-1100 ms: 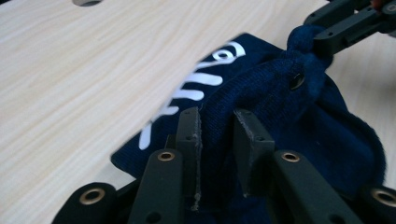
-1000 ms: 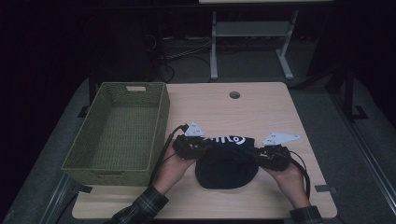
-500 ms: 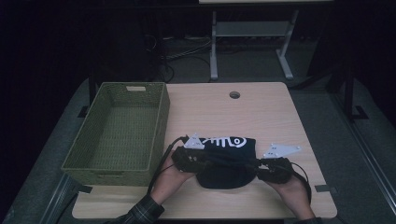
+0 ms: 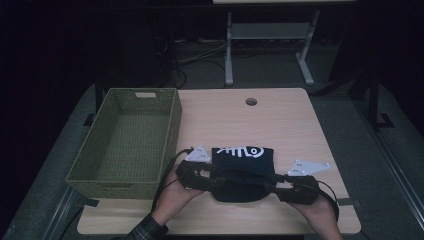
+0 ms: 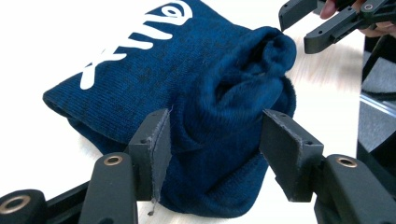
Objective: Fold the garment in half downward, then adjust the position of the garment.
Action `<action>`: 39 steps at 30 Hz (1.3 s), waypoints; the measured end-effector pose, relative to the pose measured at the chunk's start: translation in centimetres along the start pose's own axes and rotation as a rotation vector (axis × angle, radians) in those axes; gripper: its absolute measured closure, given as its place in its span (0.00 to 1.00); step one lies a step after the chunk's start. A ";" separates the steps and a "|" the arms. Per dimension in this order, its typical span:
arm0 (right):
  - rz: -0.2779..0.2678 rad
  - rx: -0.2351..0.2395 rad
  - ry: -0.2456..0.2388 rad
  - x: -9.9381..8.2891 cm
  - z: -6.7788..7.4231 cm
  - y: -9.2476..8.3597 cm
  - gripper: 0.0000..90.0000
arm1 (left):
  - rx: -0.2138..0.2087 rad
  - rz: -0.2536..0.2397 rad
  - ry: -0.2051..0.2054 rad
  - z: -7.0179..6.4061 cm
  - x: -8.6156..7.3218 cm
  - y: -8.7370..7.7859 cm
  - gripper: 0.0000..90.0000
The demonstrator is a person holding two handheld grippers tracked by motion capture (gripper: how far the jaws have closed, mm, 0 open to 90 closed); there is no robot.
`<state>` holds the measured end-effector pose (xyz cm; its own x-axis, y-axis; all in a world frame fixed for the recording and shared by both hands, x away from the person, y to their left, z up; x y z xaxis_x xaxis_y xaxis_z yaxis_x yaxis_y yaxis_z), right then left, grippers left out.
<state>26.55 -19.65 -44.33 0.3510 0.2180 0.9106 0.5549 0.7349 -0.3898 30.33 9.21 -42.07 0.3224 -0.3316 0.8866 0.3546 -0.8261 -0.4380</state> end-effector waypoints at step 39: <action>0.035 -0.030 0.011 0.2 -1.5 2.5 1.00 | 0.232 0.053 -0.059 6.7 1.7 6.4 1.00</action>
<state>29.10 -18.76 -45.30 0.3789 0.2366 0.8947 0.5640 0.7075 -0.4259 39.01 6.41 -44.33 0.3944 -0.3384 0.8544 0.5255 -0.6797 -0.5118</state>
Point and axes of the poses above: each handheld gripper's, and its own axes: y roughly forward along the jaws, x roughly out of its top, z roughly to its left, the point moved 3 cm from there along y, roughly forward along the jaws, and after that the axes turned 14 degrees about -z, right-handed, at the moved point
